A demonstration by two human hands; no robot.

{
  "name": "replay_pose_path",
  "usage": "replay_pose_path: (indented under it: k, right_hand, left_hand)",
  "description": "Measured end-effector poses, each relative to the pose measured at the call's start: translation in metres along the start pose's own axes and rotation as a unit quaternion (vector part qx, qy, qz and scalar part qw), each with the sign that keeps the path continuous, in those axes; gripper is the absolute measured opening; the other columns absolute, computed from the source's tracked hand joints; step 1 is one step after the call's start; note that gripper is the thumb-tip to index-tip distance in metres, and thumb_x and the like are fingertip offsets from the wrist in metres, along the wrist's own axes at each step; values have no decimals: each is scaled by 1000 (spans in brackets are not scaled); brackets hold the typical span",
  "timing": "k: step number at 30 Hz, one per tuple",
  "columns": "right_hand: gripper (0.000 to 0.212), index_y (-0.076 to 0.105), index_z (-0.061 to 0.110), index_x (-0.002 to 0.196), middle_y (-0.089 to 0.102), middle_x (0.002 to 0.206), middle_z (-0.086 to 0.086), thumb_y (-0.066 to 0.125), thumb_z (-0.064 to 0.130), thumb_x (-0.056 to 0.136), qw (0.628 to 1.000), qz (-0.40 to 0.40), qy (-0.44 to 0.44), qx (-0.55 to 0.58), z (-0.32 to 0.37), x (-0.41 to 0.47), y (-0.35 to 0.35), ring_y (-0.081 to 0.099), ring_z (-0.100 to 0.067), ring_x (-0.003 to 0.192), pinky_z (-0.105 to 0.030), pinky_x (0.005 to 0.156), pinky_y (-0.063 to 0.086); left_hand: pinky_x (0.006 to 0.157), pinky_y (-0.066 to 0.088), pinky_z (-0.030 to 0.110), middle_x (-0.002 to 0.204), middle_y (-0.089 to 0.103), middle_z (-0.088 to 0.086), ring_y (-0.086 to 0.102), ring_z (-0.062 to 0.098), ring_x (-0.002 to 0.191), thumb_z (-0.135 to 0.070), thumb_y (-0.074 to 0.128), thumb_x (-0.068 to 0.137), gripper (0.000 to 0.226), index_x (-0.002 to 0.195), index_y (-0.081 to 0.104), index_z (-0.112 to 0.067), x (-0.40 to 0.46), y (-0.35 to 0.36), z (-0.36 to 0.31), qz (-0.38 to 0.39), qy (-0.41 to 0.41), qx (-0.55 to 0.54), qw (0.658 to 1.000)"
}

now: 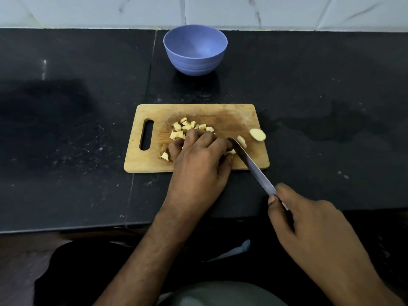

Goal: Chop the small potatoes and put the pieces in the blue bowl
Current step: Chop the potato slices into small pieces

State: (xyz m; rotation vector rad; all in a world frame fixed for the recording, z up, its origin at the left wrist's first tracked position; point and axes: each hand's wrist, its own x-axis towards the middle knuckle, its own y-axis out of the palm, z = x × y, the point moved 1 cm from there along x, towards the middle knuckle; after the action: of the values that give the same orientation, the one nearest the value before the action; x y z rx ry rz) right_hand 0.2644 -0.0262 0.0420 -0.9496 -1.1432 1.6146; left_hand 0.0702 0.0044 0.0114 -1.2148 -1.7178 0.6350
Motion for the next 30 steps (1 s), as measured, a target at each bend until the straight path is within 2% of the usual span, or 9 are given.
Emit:
replay_pose_path:
  k: [5, 11, 16, 21, 26, 28, 30]
  right_hand:
    - [21, 32, 36, 80, 48, 47, 4, 30, 50, 95, 999, 11, 21, -31, 10, -6, -10, 49, -7, 36, -15, 33, 26]
    - [21, 29, 37, 86, 52, 54, 5, 21, 54, 96, 998, 45, 26, -30, 21, -8, -21, 53, -6, 41, -15, 38, 32]
    - [21, 29, 35, 87, 54, 59, 4, 21, 52, 98, 998, 59, 24, -15, 25, -7, -18, 53, -7, 49, -17, 47, 35]
    - [20, 29, 30, 89, 54, 62, 3, 25, 45, 102, 999, 34, 26, -9, 27, 8, 0, 55, -8, 53, -24, 50, 45]
    - [23, 31, 33, 79, 48, 48, 5, 31, 46, 98, 999, -34, -17, 29, 19, 18, -3, 49, -8, 40, -19, 42, 28]
    - [27, 32, 30, 74, 47, 47, 4, 36, 44, 98, 996, -56, -13, 62, 10, 24, -4, 48, -8, 38, -20, 41, 28]
    - [31, 33, 27, 72, 47, 48, 2, 38, 43, 98, 995, -65, -1, 72, 2, 32, 0, 49, -10, 40, -26, 42, 34]
  left_hand:
    - [91, 17, 32, 97, 62, -14, 50, 16, 111, -29, 69, 88, 12, 100, 68, -27, 1, 0, 2, 3, -2, -5, 1000]
    - [92, 18, 34, 100, 62, -14, 48, 15, 112, -31, 66, 89, 14, 103, 66, -28, 3, -1, 2, 20, -9, -14, 1000]
    - [90, 16, 30, 99, 61, -15, 47, 13, 110, -31, 66, 90, 12, 102, 64, -29, 2, -2, 3, 19, -16, -24, 999]
    - [91, 19, 32, 98, 62, -17, 47, 11, 109, -31, 64, 90, 9, 99, 61, -30, 3, -2, 2, 17, -29, -26, 999]
    - [95, 24, 36, 108, 57, -12, 41, 13, 114, -28, 66, 88, 19, 106, 62, -26, 2, -4, 4, -10, -72, -28, 997]
    - [94, 25, 38, 113, 54, -9, 36, 14, 120, -29, 64, 88, 23, 110, 62, -27, 3, -5, 3, -13, -66, -35, 997]
    - [94, 28, 41, 117, 52, -7, 35, 16, 124, -35, 60, 89, 24, 112, 62, -29, 4, -4, -2, -2, -48, -23, 999]
